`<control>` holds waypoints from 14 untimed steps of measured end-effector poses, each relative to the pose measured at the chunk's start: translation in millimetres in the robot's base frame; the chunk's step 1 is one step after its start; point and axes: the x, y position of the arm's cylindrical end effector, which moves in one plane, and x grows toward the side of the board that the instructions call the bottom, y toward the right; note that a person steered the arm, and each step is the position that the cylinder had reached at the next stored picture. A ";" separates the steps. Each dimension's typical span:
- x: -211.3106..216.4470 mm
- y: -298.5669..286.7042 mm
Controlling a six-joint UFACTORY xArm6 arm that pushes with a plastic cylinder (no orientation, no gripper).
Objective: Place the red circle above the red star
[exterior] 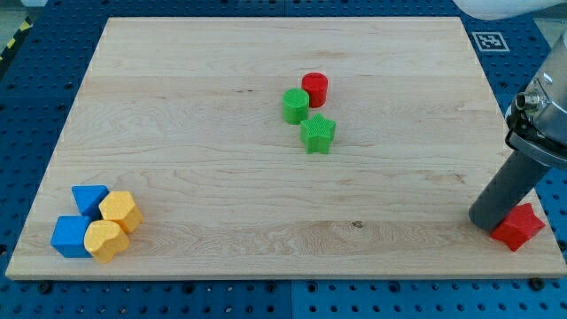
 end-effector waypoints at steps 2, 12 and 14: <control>-15.0 -19.4; -183.7 -153.7; -161.5 -127.4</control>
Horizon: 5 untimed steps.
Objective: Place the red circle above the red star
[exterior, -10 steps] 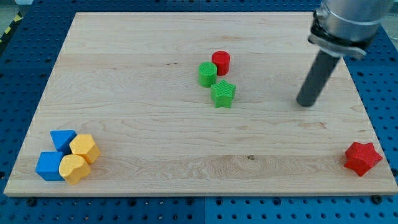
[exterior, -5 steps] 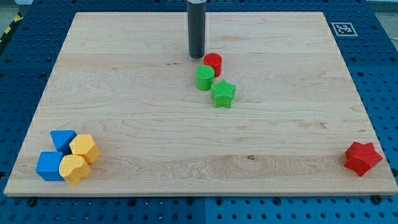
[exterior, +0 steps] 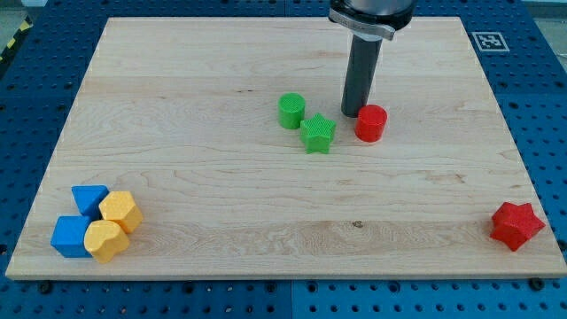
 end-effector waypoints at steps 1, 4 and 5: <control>16.8 1.4; 47.6 -3.9; 57.7 11.3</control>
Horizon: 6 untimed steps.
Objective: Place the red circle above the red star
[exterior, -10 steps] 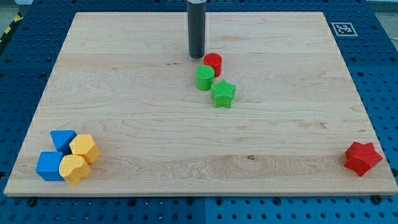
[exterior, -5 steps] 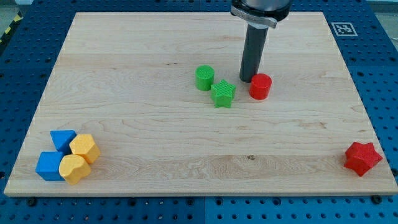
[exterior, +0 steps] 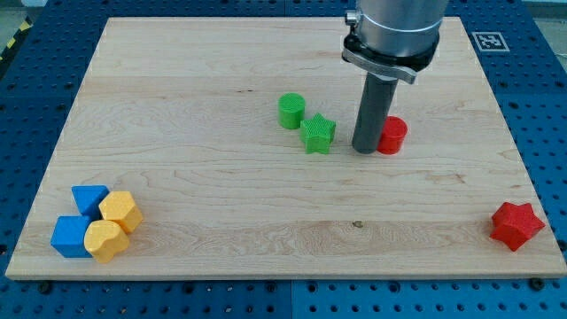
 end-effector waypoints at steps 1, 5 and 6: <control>-19.6 4.5; -12.0 107.4; -6.8 122.3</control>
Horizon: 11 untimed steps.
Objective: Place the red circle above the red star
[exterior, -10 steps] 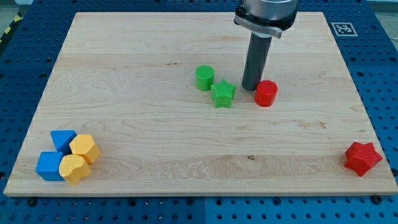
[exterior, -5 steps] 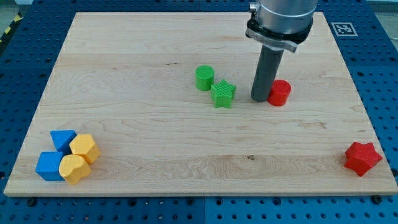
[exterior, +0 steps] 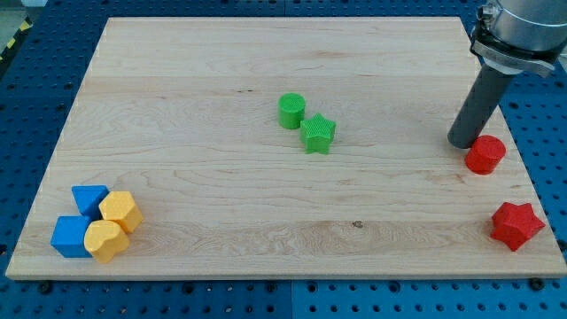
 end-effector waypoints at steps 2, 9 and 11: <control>-14.6 2.4; 44.7 29.6; 51.3 29.6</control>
